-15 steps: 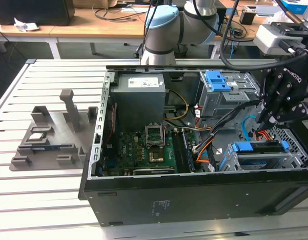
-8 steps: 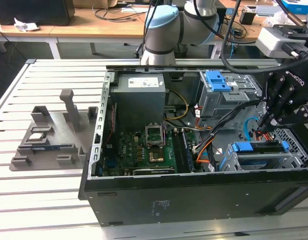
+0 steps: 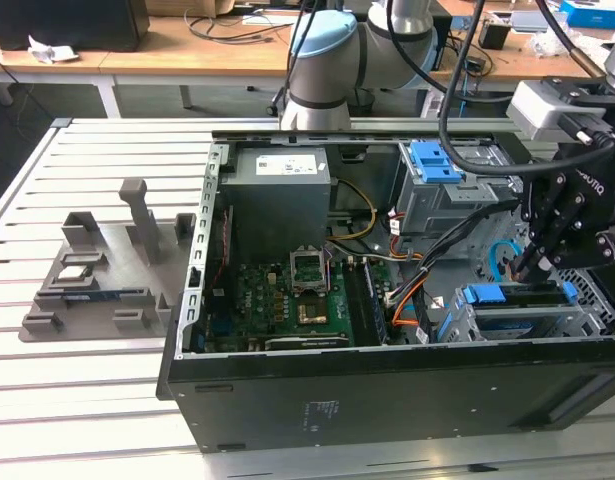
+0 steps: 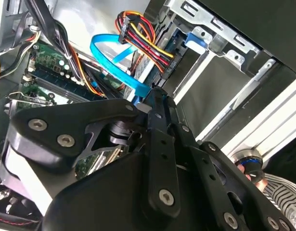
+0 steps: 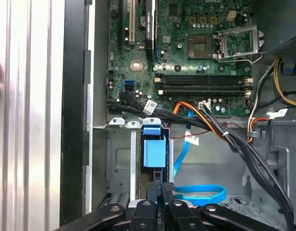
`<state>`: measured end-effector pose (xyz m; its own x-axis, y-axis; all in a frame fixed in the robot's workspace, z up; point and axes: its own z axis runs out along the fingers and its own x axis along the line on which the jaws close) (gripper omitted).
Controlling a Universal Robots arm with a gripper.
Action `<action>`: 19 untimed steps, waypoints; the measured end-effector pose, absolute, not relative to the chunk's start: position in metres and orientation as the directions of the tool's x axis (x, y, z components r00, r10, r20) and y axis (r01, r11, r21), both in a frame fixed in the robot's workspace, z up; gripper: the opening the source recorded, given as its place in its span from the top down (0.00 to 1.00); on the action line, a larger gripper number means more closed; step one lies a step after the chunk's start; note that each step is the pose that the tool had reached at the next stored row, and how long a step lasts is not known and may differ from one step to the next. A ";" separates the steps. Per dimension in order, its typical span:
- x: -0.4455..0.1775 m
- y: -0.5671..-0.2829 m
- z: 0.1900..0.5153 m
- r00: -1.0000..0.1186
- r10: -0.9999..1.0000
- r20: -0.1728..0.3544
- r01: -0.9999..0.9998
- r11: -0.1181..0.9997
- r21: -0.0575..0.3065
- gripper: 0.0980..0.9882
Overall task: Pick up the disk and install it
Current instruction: 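Insert the second disk wire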
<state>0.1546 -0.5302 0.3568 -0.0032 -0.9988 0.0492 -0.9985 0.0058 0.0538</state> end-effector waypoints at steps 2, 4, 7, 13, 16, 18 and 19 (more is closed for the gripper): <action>0.155 -0.530 0.354 -0.003 -0.999 0.050 -0.999 0.006 0.054 0.93; 0.156 -0.530 0.353 -0.003 -0.999 0.052 -0.999 0.006 0.054 0.93; 0.157 -0.531 0.352 -0.003 -0.998 0.065 -0.999 0.007 0.054 0.93; 0.157 -0.537 0.351 -0.003 -0.998 0.067 -0.999 0.007 0.054 0.93; 0.159 -0.537 0.349 -0.003 -0.998 0.067 -0.998 0.007 0.056 0.93; 0.160 -0.534 0.348 -0.003 -0.998 0.067 -0.998 0.007 0.058 0.93; 0.160 -0.532 0.347 -0.003 -0.998 0.067 -0.998 0.007 0.058 0.93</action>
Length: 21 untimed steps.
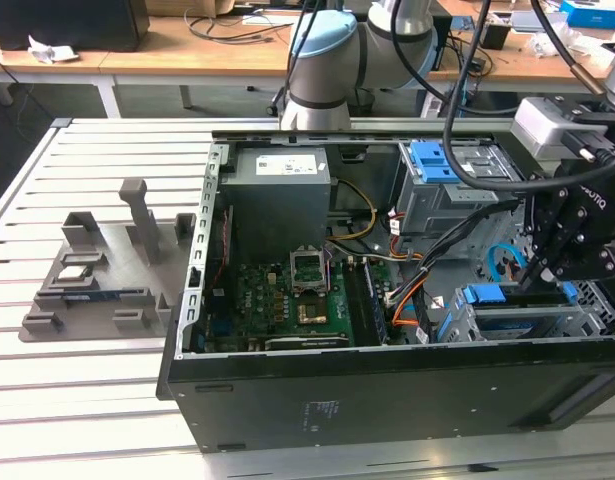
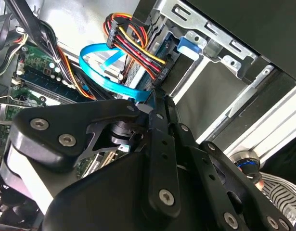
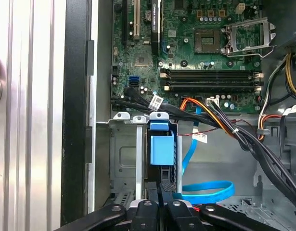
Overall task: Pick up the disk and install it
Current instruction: 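Insert the second disk wire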
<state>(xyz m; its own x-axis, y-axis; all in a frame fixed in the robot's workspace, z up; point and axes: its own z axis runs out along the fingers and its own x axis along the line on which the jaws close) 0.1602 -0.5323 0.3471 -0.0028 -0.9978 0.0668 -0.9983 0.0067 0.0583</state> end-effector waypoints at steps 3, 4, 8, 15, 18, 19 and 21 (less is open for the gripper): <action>0.160 -0.530 0.345 -0.003 -0.998 0.067 -0.998 0.007 0.060 0.93; 0.160 -0.529 0.345 -0.003 -0.998 0.067 -0.998 0.007 0.060 0.93; 0.160 -0.525 0.343 -0.003 -0.998 0.067 -0.998 0.007 0.061 0.93; 0.160 -0.521 0.343 -0.003 -0.998 0.067 -0.998 0.007 0.061 0.85; 0.160 -0.521 0.347 -0.003 -0.998 0.067 -0.998 0.007 0.061 0.85; 0.160 -0.521 0.350 -0.003 -0.998 0.067 -0.998 0.007 0.061 0.85; 0.160 -0.520 0.360 -0.003 -0.998 0.067 -0.998 0.007 0.061 0.85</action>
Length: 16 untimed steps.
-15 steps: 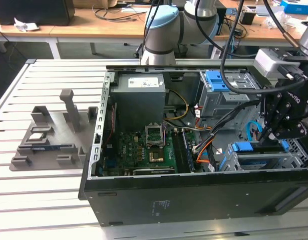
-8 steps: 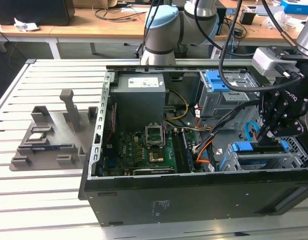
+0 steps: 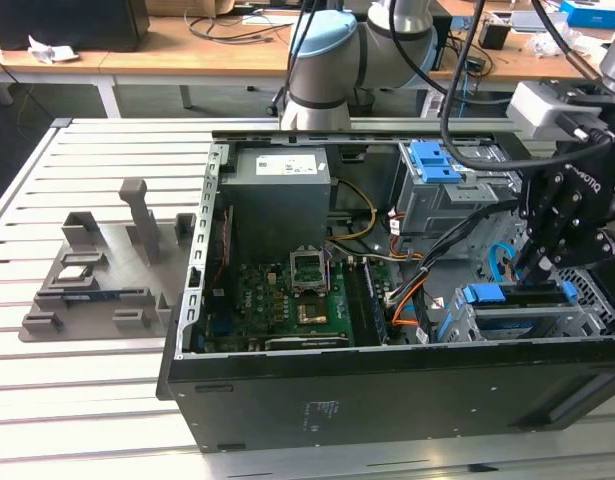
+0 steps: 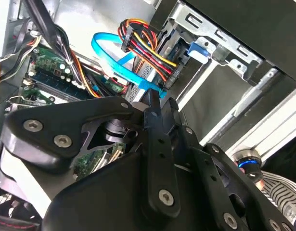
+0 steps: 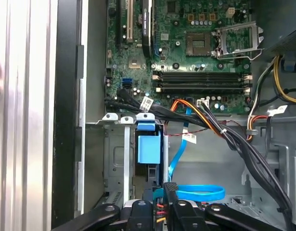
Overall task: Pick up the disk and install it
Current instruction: 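Insert the second disk wire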
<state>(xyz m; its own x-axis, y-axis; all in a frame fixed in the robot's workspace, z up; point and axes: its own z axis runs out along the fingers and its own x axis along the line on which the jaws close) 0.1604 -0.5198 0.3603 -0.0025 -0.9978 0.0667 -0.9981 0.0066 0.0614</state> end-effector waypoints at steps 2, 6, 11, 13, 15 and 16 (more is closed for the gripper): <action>0.160 -0.518 0.368 -0.002 -0.998 0.067 -0.998 0.007 0.061 0.86; 0.160 -0.516 0.382 -0.003 -0.998 0.067 -0.998 0.007 0.061 0.99; 0.160 -0.515 0.393 -0.003 -0.998 0.067 -0.998 0.007 0.061 0.99; 0.160 -0.515 0.396 -0.003 -0.998 0.067 -0.998 0.007 0.061 0.99; 0.160 -0.515 0.399 -0.003 -0.998 0.067 -0.998 0.007 0.061 0.99; 0.160 -0.515 0.399 -0.003 -0.998 0.067 -0.998 0.007 0.061 0.99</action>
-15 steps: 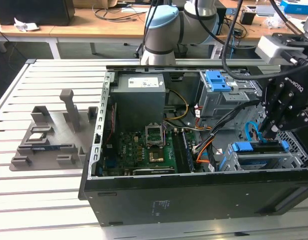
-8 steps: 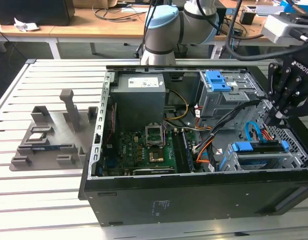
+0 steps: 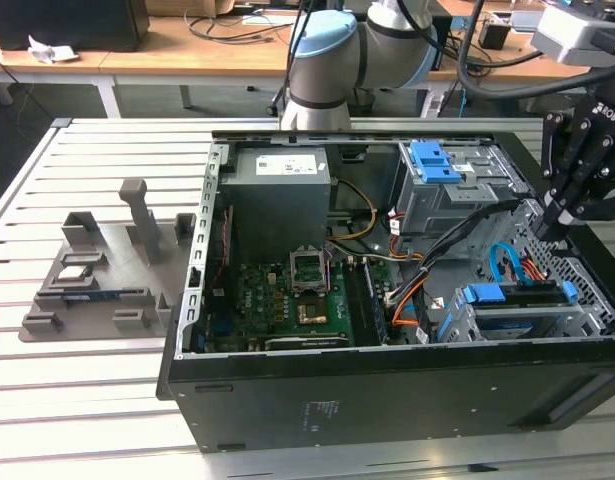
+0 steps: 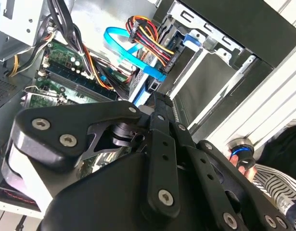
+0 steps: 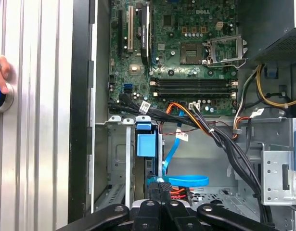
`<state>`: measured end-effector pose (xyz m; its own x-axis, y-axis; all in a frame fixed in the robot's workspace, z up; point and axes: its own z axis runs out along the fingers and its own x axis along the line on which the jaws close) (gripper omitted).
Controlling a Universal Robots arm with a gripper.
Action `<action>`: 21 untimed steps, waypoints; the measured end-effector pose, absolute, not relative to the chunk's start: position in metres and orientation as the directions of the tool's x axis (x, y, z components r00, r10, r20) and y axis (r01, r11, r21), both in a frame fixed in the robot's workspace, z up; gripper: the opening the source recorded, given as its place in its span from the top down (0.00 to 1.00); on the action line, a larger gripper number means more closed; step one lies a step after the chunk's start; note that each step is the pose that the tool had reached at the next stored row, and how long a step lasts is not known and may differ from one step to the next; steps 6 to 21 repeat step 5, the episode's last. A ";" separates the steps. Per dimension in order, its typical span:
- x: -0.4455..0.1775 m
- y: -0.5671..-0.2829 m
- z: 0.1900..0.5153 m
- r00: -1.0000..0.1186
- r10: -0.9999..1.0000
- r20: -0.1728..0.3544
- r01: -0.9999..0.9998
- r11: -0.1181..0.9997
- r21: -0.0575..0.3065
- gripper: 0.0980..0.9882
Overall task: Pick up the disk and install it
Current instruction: 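Insert the second disk wire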
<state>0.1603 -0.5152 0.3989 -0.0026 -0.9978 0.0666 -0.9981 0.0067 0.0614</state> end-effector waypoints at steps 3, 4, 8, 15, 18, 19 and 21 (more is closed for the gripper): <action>0.160 -0.515 0.399 -0.003 -0.998 0.067 -0.998 0.007 0.061 0.99; 0.160 -0.515 0.399 -0.003 -0.998 0.067 -0.998 0.007 0.061 0.99; 0.160 -0.515 0.399 -0.003 -0.998 0.067 -0.998 0.007 0.061 0.99; 0.160 -0.515 0.399 -0.003 -0.998 0.067 -0.998 0.007 0.061 0.99; 0.160 -0.515 0.399 -0.003 -0.998 0.067 -0.998 0.007 0.061 0.99; 0.160 -0.515 0.399 -0.003 -0.998 0.067 -0.998 0.007 0.061 0.99; 0.160 -0.515 0.399 -0.003 -0.998 0.067 -0.998 0.007 0.061 0.99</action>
